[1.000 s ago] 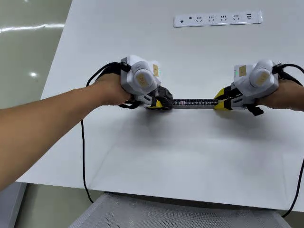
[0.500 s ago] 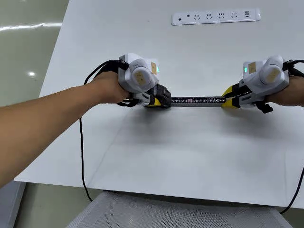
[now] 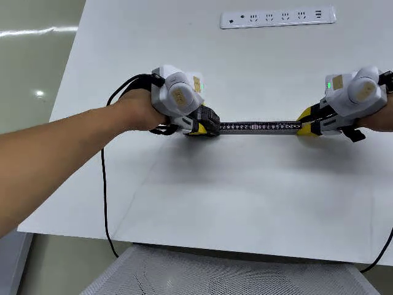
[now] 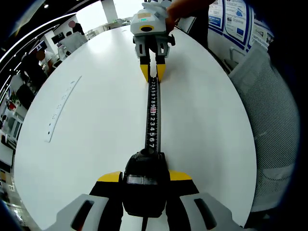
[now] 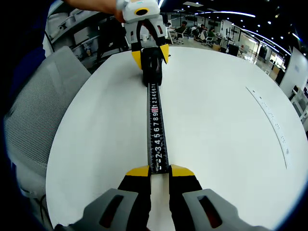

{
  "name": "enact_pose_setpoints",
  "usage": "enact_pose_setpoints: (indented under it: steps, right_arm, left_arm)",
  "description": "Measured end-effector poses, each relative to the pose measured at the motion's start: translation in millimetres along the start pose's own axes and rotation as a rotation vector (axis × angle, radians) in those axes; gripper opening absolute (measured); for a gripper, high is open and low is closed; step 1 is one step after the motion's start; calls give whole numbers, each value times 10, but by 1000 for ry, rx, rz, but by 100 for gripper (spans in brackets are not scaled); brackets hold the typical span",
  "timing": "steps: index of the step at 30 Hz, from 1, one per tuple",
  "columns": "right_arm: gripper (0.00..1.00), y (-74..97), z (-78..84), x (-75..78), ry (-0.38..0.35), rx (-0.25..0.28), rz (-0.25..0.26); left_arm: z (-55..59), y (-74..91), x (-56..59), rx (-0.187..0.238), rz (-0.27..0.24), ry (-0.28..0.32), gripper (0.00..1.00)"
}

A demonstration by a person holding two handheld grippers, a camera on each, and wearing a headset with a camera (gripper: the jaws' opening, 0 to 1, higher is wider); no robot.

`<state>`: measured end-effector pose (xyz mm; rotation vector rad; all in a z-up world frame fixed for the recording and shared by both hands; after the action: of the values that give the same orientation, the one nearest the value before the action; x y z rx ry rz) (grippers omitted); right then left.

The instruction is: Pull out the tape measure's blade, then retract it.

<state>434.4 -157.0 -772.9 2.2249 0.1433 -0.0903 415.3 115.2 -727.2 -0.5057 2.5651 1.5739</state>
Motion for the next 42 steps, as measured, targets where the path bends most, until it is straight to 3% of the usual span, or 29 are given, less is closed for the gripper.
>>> enact_pose_setpoints:
  steps: [25, 42]
  right_arm:
    - [9, 258, 253, -16, -31, -24, 12]
    - [10, 253, 268, 22, -43, -19, 7]
  left_arm:
    - [7, -16, -4, -8, 4, 0, 30]
    - [5, -10, 0, 3, 7, -1, 31]
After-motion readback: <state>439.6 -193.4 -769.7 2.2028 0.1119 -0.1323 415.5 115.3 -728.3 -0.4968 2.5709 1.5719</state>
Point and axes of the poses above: the centre of the closed fingertips' face, and the gripper's own axes: y roughly backward along the fingers, x roughly to its right, z roughly out of its underside, the point moved 8 cm from there along y, roughly backward along the fingers, and after that the axes turned 7 degrees about -z, right-handed, at the moved point
